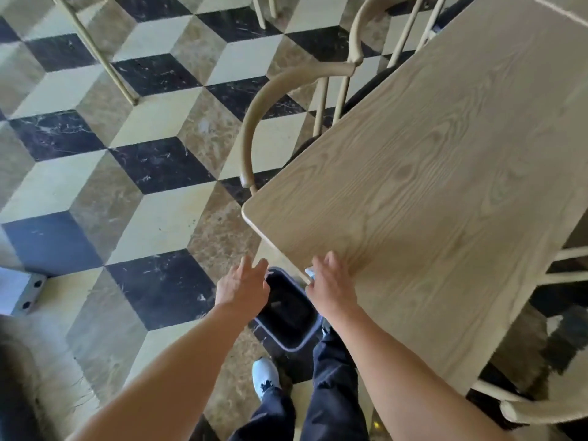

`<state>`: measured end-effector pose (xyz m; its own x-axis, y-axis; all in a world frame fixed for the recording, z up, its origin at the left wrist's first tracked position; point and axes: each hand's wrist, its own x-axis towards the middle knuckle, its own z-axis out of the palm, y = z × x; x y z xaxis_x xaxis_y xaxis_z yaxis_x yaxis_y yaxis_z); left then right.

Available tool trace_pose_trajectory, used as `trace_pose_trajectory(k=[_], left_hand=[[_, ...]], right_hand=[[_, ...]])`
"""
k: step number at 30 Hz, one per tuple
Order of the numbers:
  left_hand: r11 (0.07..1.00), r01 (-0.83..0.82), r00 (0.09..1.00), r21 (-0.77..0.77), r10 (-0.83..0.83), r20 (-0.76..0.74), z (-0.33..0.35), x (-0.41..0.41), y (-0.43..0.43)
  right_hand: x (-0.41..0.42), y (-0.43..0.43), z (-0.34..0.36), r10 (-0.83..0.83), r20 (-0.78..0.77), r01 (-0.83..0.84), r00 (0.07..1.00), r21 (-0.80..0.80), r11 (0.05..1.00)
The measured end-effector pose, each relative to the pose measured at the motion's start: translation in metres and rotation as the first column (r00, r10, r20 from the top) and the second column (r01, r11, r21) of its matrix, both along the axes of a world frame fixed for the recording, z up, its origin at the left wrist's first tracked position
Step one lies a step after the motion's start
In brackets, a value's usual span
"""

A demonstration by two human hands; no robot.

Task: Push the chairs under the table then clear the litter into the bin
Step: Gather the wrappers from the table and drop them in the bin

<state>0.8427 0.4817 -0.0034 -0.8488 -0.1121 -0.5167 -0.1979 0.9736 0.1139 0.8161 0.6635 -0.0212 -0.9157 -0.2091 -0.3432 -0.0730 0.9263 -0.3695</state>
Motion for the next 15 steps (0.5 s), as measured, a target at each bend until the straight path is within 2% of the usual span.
trace_pose_trajectory(k=[3, 8, 11, 15], left_hand=[[0.999, -0.030, 1.000, -0.012, 0.030, 0.008, -0.011, 0.046, -0.029], [0.998, -0.057, 0.998, 0.003, 0.057, 0.003, -0.030, 0.093, -0.052], [0.998, -0.067, 0.998, 0.020, 0.067, 0.006, -0.040, 0.104, -0.054], [0.998, -0.062, 0.998, 0.033, 0.062, -0.002, -0.056, 0.101, -0.047]], right_hand=[[0.034, -0.025, -0.006, 0.024, -0.065, -0.024, 0.998, -0.011, 1.000], [0.069, -0.045, -0.007, 0.129, -0.143, -0.118, 0.981, 0.083, 0.990], [0.082, -0.055, -0.015, 0.179, -0.104, -0.168, 0.978, 0.112, 0.979], [0.089, -0.061, -0.036, 0.097, -0.025, -0.096, 0.995, 0.042, 0.994]])
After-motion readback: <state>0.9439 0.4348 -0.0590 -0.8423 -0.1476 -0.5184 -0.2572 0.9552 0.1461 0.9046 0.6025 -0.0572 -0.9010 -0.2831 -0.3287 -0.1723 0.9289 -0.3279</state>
